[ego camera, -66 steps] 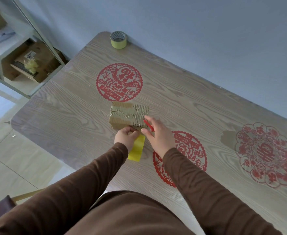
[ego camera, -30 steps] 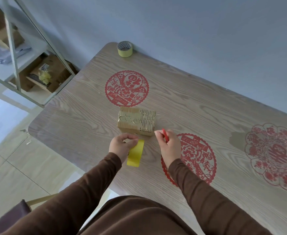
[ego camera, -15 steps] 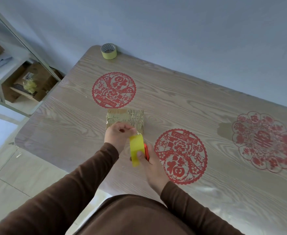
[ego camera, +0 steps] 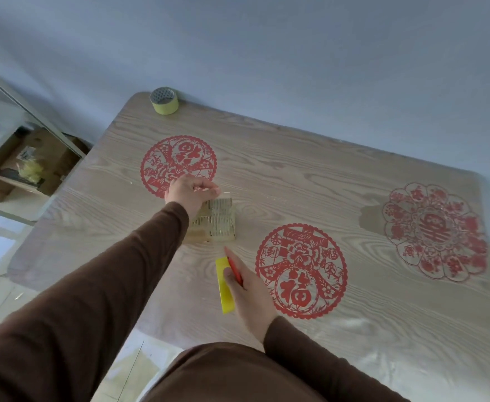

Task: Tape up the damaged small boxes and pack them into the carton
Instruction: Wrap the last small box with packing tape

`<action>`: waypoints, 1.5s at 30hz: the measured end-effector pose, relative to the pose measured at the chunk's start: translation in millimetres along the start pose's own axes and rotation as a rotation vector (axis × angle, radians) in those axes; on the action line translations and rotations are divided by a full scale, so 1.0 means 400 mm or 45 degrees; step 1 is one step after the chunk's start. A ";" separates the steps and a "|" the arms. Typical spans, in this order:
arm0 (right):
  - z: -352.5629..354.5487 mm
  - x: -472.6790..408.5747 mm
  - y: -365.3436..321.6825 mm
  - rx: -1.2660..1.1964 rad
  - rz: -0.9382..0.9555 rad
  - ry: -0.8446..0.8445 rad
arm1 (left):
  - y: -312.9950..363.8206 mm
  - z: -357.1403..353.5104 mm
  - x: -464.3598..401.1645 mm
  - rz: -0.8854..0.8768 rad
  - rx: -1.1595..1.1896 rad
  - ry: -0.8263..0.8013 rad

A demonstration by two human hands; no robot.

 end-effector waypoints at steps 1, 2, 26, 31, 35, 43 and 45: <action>0.000 -0.006 -0.001 0.016 -0.008 0.005 | -0.004 -0.005 -0.007 0.004 -0.041 0.020; 0.000 -0.013 -0.002 0.039 -0.012 0.005 | -0.006 -0.009 -0.011 0.004 -0.068 0.039; -0.022 -0.129 0.055 0.064 -0.147 0.002 | -0.013 -0.067 -0.120 0.304 -0.601 -0.064; -0.023 -0.134 0.062 0.042 -0.159 0.006 | -0.026 -0.058 -0.087 -0.409 -0.302 0.086; -0.021 -0.138 0.070 0.022 -0.158 0.006 | -0.079 -0.037 -0.062 -0.845 -0.697 -0.334; -0.018 -0.143 0.085 0.026 -0.118 -0.018 | -0.004 -0.049 -0.088 -0.531 -1.223 -0.549; -0.014 -0.143 0.087 0.002 -0.105 -0.012 | -0.031 -0.015 -0.088 -0.629 -1.307 -0.560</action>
Point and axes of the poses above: each hand's wrist, its own x-axis away from the middle knuckle, its own z-axis out of the back of the hand, y = z × x, the point moved 1 cm from there along -x, towards the middle knuckle, and after that the axes turned 5 degrees about z, right-handed, at the moved point
